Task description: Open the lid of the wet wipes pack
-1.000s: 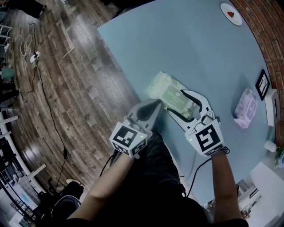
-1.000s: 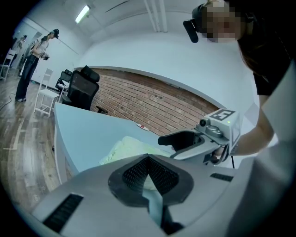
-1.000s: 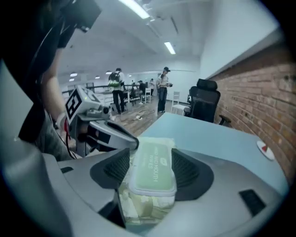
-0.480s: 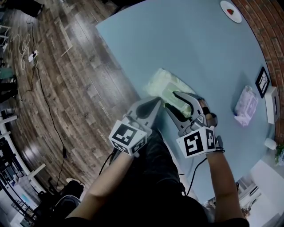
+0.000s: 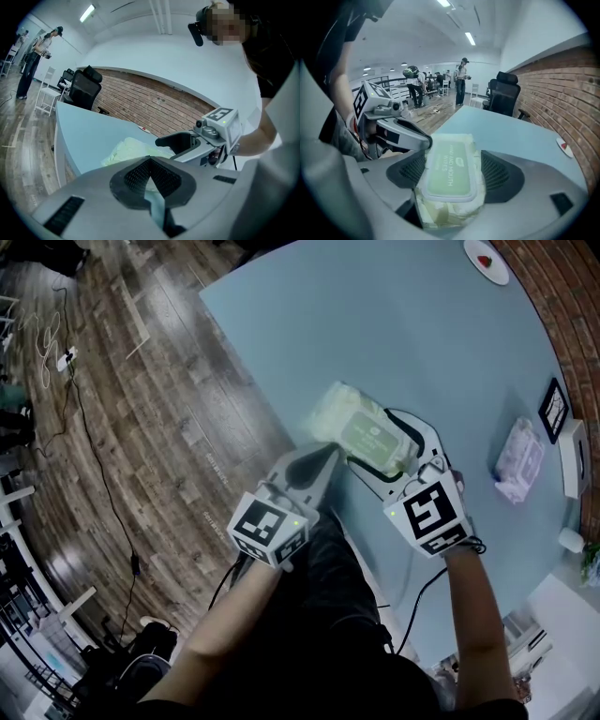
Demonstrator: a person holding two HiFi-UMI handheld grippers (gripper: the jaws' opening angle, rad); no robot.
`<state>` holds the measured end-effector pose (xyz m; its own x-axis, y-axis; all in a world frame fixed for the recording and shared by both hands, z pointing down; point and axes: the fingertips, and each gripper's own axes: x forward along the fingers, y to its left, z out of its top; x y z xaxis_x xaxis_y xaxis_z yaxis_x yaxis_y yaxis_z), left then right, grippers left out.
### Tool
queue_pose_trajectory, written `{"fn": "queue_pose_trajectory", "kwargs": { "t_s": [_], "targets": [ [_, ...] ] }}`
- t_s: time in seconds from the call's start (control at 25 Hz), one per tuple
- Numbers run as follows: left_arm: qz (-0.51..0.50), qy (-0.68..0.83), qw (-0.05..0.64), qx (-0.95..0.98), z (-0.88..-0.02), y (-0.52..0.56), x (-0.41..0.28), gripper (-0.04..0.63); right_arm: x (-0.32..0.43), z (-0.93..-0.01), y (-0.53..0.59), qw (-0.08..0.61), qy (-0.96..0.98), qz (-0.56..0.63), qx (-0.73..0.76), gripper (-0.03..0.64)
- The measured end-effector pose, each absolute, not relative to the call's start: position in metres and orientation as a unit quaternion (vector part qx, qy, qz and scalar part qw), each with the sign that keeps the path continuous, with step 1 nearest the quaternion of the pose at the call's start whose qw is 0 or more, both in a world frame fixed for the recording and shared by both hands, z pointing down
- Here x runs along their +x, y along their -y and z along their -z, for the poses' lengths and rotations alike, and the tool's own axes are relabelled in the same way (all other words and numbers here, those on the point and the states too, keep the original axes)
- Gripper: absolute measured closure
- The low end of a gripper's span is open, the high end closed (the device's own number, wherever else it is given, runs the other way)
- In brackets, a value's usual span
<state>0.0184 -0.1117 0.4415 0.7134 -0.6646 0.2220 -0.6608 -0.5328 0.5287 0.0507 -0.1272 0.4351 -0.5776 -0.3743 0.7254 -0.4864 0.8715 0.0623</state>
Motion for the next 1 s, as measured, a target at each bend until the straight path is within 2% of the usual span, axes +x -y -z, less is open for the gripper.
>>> {"fn": "queue_pose_trajectory", "kwargs": {
  "t_s": [0.08, 0.24, 0.44, 0.68, 0.72, 0.92, 1.0],
  "targets": [
    [0.005, 0.377, 0.301, 0.876, -0.441, 0.112, 0.019, 0.581, 0.047, -0.438, 0.126, 0.401, 0.882, -0.091, 0.231, 0.231],
    [0.005, 0.377, 0.302, 0.876, -0.441, 0.112, 0.02, 0.581, 0.046, -0.446, 0.127, 0.432, 0.87, -0.082, 0.223, 0.229],
    [0.009, 0.375, 0.305, 0.876, -0.442, 0.112, 0.02, 0.581, 0.05, -0.437, 0.133, 0.412, 0.877, -0.092, 0.232, 0.229],
    [0.013, 0.371, 0.309, 0.876, -0.442, 0.114, 0.019, 0.581, 0.042, -0.426, 0.129, 0.429, 0.874, 0.05, 0.224, 0.232],
    [0.013, 0.371, 0.309, 0.876, -0.442, 0.114, 0.019, 0.582, 0.041, -0.425, 0.126, 0.432, 0.872, 0.071, 0.22, 0.244],
    [0.017, 0.369, 0.31, 0.876, -0.441, 0.114, 0.019, 0.581, 0.036, -0.426, 0.11, 0.434, 0.868, 0.116, 0.211, 0.399],
    [0.015, 0.369, 0.309, 0.877, -0.442, 0.114, 0.019, 0.581, 0.036, -0.43, 0.106, 0.439, 0.863, 0.129, 0.214, 0.436]
  ]
}}
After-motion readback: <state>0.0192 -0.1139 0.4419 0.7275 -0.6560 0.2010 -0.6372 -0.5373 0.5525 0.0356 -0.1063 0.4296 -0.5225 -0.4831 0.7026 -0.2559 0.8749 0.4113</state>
